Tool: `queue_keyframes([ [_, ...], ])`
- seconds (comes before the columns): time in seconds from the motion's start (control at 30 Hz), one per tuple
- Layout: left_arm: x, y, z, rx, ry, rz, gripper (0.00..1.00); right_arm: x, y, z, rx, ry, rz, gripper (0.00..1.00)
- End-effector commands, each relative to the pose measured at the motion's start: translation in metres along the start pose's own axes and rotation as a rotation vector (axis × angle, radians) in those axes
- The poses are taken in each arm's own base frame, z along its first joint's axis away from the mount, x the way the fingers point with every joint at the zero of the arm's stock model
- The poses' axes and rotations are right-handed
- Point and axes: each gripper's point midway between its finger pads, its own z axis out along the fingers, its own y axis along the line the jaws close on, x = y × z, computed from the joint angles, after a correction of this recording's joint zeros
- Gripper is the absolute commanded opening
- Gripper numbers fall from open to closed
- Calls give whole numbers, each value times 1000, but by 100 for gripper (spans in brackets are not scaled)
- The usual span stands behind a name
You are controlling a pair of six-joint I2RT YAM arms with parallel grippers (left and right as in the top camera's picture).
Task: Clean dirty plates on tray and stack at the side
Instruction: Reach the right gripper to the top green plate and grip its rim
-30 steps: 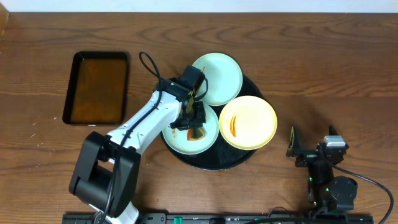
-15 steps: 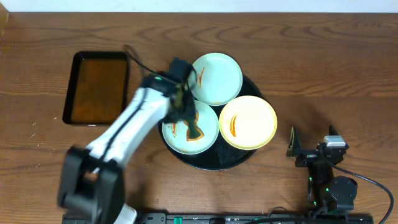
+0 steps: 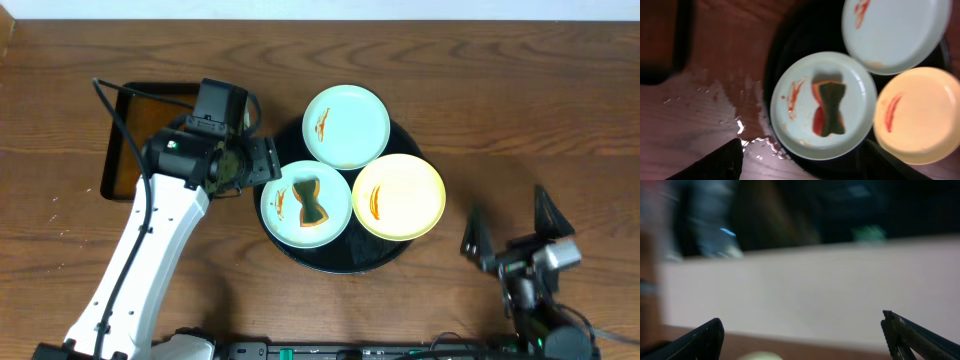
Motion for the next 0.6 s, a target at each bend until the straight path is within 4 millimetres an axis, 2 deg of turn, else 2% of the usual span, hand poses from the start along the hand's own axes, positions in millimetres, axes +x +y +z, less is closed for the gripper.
queue_keyframes([
  [0.0, -3, 14, 3, -73, -10, 8, 75, -16, 30, 4, -169, 48, 82, 99],
  [0.1, -3, 14, 3, -74, -10, 8, 75, -24, 37, 20, -217, 181, 40, 99],
  [0.2, -3, 14, 3, -74, -9, 8, 75, -35, 52, 46, -352, 337, 38, 99],
  [0.23, -2, 14, 3, -75, -6, 8, 75, -40, 62, 59, -451, 417, 69, 99],
  [0.3, -1, 15, 3, -77, -3, 8, 75, -42, 72, 81, -592, 572, 205, 99],
  [0.4, 0, 15, 3, -79, 1, 8, 75, -30, 70, 113, -630, 793, 459, 99],
  [0.47, 2, 16, 3, -84, 10, 7, 75, -18, 69, 127, -632, 895, 608, 99],
  [0.5, 4, 17, 3, -88, 18, 8, 75, -9, 71, 136, -651, 964, 756, 99],
  [0.57, 6, 18, 2, -91, 25, 7, 75, -4, 73, 142, -686, 1002, 891, 99],
])
